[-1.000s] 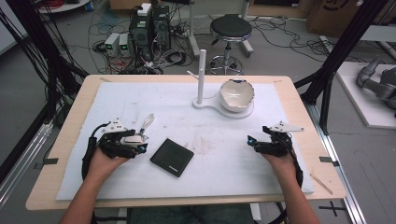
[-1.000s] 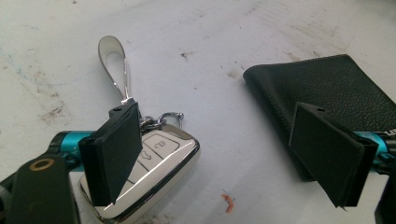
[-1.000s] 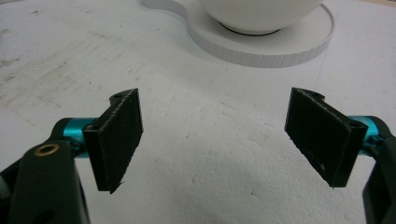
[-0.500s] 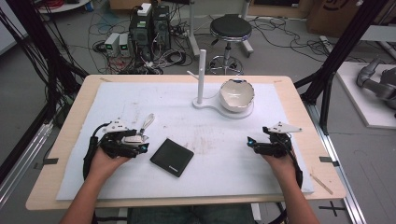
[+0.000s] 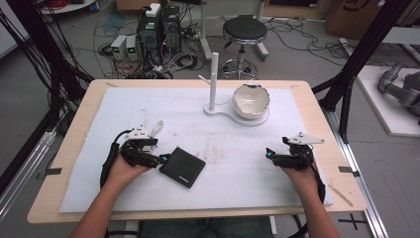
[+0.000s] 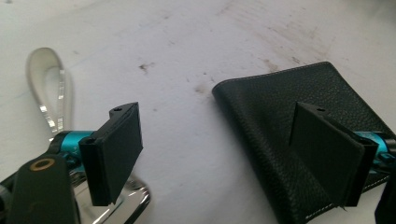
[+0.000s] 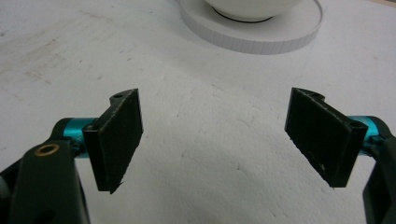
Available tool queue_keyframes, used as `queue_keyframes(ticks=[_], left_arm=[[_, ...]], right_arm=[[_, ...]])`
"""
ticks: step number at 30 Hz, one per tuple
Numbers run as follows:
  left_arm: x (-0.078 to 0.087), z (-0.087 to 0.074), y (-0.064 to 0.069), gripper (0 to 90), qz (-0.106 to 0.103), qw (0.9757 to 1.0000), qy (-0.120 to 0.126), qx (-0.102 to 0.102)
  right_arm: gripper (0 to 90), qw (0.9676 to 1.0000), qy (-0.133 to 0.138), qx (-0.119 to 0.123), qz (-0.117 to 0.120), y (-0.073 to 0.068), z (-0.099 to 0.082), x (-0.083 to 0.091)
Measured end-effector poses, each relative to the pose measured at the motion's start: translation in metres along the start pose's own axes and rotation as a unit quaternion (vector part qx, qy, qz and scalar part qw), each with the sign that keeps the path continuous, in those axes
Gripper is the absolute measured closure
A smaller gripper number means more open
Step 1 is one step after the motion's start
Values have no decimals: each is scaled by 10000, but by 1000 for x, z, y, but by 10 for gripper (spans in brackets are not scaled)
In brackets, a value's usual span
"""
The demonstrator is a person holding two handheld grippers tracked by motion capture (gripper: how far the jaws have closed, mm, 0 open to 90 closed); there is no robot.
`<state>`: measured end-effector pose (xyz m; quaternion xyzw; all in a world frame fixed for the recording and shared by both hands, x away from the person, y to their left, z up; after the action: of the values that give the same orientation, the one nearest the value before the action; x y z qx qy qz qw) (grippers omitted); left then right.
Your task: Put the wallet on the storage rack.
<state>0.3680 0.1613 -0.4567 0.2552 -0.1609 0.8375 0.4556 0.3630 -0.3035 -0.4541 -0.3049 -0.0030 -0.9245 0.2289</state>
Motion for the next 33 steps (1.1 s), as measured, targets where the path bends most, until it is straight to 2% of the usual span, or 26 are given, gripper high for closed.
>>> queue_keyframes(ticks=[1,4,9,16,22,26,28,29,30,31,32,33], left_arm=[[-6,1,3,173,-117,9999,-76,-25],[-14,2,8,174,-245,9994,-224,-50],[-23,0,14,177,-369,9980,-494,-102],[-26,-2,17,208,-442,9975,-544,-39],[-23,-2,23,420,-740,9962,-466,62],[-22,-2,23,468,-766,9957,-497,123],[-22,-1,23,502,-739,9959,-505,157],[-21,2,25,528,-677,9955,-639,160],[-21,4,27,548,-622,9955,-717,55],[-21,4,27,592,-622,9955,-717,55],[-20,7,28,687,-489,9961,-734,-33],[-20,9,29,687,-458,9961,-752,-72]], right_arm=[[194,10000,-2,11,-6,0,-1,1],[195,10000,-9,29,-38,1,-3,4],[194,10000,-18,28,-79,3,-4,6],[194,9999,-36,87,-79,1,-5,5],[194,9998,-73,172,-85,-1,-4,4],[194,9996,-82,233,-96,-3,-3,2],[194,9996,-106,234,-89,-4,-3,2],[194,9995,-116,279,-92,-5,-3,1],[195,9994,-138,303,-96,-5,-3,0],[195,9994,-138,303,-96,-5,-3,0],[195,9993,-155,318,-112,-6,-3,0],[195,9993,-155,318,-112,-6,-3,0]])
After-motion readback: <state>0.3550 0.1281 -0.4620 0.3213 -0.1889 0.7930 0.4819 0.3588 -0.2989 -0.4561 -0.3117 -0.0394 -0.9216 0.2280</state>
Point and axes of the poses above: each handheld gripper's, and its own axes: x roughly backward along the jaws, z roughly out of its top, y roughly to its right, the point moved 4 cm from there along -x, roughly forward along the jaws, and after that the axes turned 12 degrees about -x, right-handed, at the moved point
